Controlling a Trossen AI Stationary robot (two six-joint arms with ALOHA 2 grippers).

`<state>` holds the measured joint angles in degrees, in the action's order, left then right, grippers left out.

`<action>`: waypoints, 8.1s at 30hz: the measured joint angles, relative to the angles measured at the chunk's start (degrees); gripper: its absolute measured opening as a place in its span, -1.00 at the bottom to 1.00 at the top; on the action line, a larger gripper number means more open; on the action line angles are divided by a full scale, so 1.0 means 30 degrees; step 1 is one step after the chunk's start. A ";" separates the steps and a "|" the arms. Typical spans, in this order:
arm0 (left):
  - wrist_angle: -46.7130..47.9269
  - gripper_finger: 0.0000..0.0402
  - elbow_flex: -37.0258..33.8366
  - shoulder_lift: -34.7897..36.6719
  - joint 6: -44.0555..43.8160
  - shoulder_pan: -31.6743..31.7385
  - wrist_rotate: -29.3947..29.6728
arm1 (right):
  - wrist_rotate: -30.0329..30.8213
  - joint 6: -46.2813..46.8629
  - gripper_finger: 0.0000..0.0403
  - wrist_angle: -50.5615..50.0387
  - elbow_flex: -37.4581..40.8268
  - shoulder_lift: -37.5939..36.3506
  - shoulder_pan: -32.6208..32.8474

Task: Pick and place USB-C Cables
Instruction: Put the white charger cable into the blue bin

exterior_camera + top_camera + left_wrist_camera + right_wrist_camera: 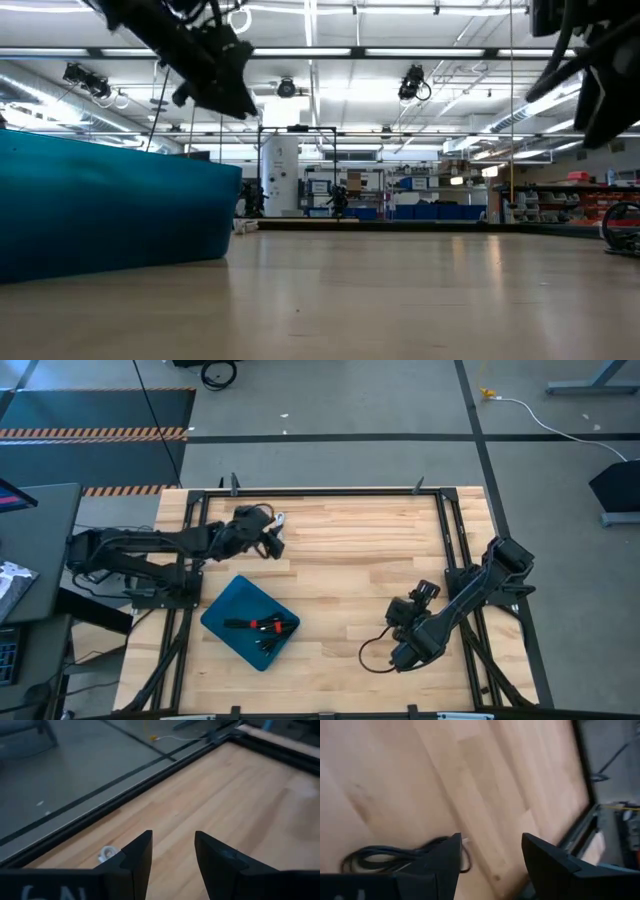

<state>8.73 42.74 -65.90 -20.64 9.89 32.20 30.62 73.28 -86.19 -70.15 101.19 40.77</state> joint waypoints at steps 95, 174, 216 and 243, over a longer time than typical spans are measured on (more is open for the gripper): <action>1.5959 -0.22 1.3338 -1.5599 -0.5399 0.8519 -1.0744 | 1.2749 -0.5487 0.06 0.1352 -0.0036 -1.0754 -0.1134; 2.3449 -0.84 2.0626 -1.7847 -0.1598 0.5064 -0.9465 | 1.1643 -0.5502 0.06 0.1207 0.0265 -1.0754 -0.1127; 2.7082 -0.85 2.1878 -1.2886 -0.2967 -0.8130 -0.7162 | 1.0676 -0.5418 0.06 0.2077 0.0481 -1.0746 -0.1127; 2.6911 -0.86 2.1724 -0.7545 -0.4570 -0.9683 -0.2562 | 0.9309 -0.6981 0.06 0.5205 0.0481 -1.0746 -0.1116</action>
<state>89.46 107.92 -88.53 -34.35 -19.16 24.52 58.54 52.34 -70.57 -68.71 68.95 37.42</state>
